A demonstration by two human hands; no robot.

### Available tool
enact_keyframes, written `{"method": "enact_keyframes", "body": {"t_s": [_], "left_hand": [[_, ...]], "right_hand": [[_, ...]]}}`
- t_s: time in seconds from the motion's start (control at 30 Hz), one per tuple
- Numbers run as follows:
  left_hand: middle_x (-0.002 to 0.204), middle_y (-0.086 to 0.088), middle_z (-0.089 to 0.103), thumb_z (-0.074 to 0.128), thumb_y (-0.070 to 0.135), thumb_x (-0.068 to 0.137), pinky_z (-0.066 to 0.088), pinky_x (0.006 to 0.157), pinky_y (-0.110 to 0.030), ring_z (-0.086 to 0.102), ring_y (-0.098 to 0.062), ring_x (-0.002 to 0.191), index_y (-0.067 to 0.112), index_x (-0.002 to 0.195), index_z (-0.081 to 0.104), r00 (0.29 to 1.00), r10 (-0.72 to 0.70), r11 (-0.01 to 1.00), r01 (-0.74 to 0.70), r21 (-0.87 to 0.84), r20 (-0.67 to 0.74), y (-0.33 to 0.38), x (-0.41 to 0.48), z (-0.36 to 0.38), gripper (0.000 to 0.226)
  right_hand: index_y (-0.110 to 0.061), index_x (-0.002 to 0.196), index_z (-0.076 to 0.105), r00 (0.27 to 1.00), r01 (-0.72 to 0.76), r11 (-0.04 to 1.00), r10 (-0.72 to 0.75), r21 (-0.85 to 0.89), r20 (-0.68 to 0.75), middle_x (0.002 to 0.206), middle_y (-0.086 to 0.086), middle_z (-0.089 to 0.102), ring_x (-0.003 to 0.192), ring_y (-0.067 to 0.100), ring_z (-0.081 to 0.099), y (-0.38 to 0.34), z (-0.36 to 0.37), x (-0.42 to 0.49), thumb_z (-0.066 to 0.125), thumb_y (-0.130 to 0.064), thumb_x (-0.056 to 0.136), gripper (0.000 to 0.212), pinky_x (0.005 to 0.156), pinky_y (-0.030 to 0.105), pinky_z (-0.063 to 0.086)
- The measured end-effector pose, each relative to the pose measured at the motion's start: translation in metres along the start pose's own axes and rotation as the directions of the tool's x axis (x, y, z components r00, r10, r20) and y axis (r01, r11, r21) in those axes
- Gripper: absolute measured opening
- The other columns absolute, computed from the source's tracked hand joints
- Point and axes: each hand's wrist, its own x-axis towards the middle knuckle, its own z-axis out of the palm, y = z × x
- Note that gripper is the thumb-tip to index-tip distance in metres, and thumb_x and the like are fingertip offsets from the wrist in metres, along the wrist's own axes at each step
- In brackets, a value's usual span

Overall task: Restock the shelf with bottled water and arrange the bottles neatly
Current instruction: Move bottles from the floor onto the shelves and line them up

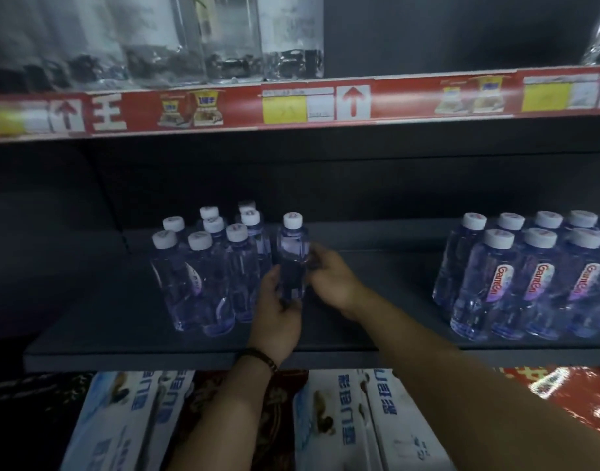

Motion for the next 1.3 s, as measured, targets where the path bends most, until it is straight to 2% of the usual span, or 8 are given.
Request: {"method": "enact_keyframes", "body": {"t_s": [0.1,0.2,0.37,0.67,0.87,1.0,1.13,1.3], "left_hand": [[0.146,0.008,0.055,0.059,0.004,0.102,0.043,0.113,-0.028,0.054,-0.002,0.132,0.025,0.151,0.039,1.000,-0.013,0.999,0.014,-0.044,0.016,0.003,0.002,0.005,0.056],[0.133,0.013,0.064,0.061,0.006,0.101,0.048,0.101,-0.023,0.060,0.006,0.119,0.032,0.141,0.047,0.998,0.027,1.000,-0.027,-0.006,0.051,0.007,0.002,0.018,0.050],[0.114,0.026,0.067,0.062,0.009,0.102,0.047,0.082,-0.009,0.060,0.023,0.098,0.049,0.119,0.054,0.989,0.040,0.999,-0.041,0.005,0.142,0.021,-0.002,0.056,0.044],[0.123,0.009,0.068,0.062,0.012,0.102,0.058,0.100,-0.041,0.068,-0.005,0.110,0.027,0.138,0.048,0.973,0.033,0.999,-0.029,-0.021,0.227,0.033,0.004,0.128,0.041],[0.115,0.012,0.071,0.058,0.007,0.104,0.055,0.082,-0.016,0.069,0.004,0.097,0.024,0.131,0.058,0.944,0.042,0.999,-0.035,-0.026,0.326,0.036,0.010,0.151,0.032],[0.111,0.011,0.076,0.054,0.009,0.106,0.055,0.093,-0.031,0.072,-0.003,0.102,0.030,0.131,0.061,0.933,0.041,0.998,-0.023,-0.052,0.357,0.036,0.012,0.159,0.033],[0.122,0.004,0.075,0.054,0.014,0.106,0.052,0.107,-0.049,0.071,-0.019,0.116,0.031,0.133,0.059,0.927,0.046,0.994,-0.005,-0.110,0.373,0.038,0.010,0.169,0.033],[0.121,0.007,0.076,0.061,0.013,0.102,0.054,0.107,-0.049,0.072,-0.014,0.113,0.027,0.129,0.062,0.934,0.039,0.990,0.012,-0.140,0.354,0.039,0.008,0.176,0.030]], "right_hand": [[-0.010,0.127,0.062,0.998,0.052,0.999,-0.053,-0.011,-0.033,0.115,0.007,0.074,0.107,0.023,0.073,0.008,-0.013,-0.027,0.069,0.009,0.091,0.042,0.092,0.033,0.060],[-0.020,0.129,0.061,0.995,0.092,0.995,-0.093,-0.038,-0.029,0.117,0.001,0.073,0.108,0.008,0.072,0.019,-0.031,-0.059,0.066,0.013,0.093,0.049,0.092,0.026,0.058],[-0.036,0.147,0.056,0.984,0.113,0.986,-0.128,-0.125,-0.121,0.138,0.002,0.062,0.134,0.015,0.057,0.043,-0.054,-0.101,0.064,-0.008,0.085,0.069,0.114,0.045,0.049],[-0.036,0.147,0.054,0.968,0.024,0.997,-0.041,-0.073,-0.248,0.131,0.013,0.059,0.125,0.029,0.062,0.090,-0.100,-0.097,0.074,-0.027,0.075,0.076,0.105,0.049,0.056],[-0.026,0.147,0.052,0.950,0.013,0.997,-0.035,-0.071,-0.310,0.139,0.001,0.056,0.132,0.014,0.055,0.085,-0.097,-0.119,0.066,-0.031,0.086,0.063,0.113,0.044,0.050],[-0.036,0.147,0.048,0.947,0.006,0.999,0.007,0.039,-0.322,0.137,-0.007,0.047,0.125,-0.010,0.048,0.080,-0.100,-0.125,0.051,-0.033,0.108,0.039,0.112,0.014,0.040],[-0.027,0.158,0.044,0.942,0.004,0.992,0.039,0.128,-0.333,0.150,-0.009,0.038,0.140,0.001,0.043,0.072,-0.099,-0.130,0.043,-0.054,0.107,0.058,0.126,0.030,0.033],[-0.026,0.161,0.041,0.931,-0.004,0.989,0.058,0.150,-0.362,0.161,-0.008,0.029,0.148,0.006,0.037,0.068,-0.098,-0.133,0.039,-0.059,0.105,0.065,0.129,0.038,0.029]]}}
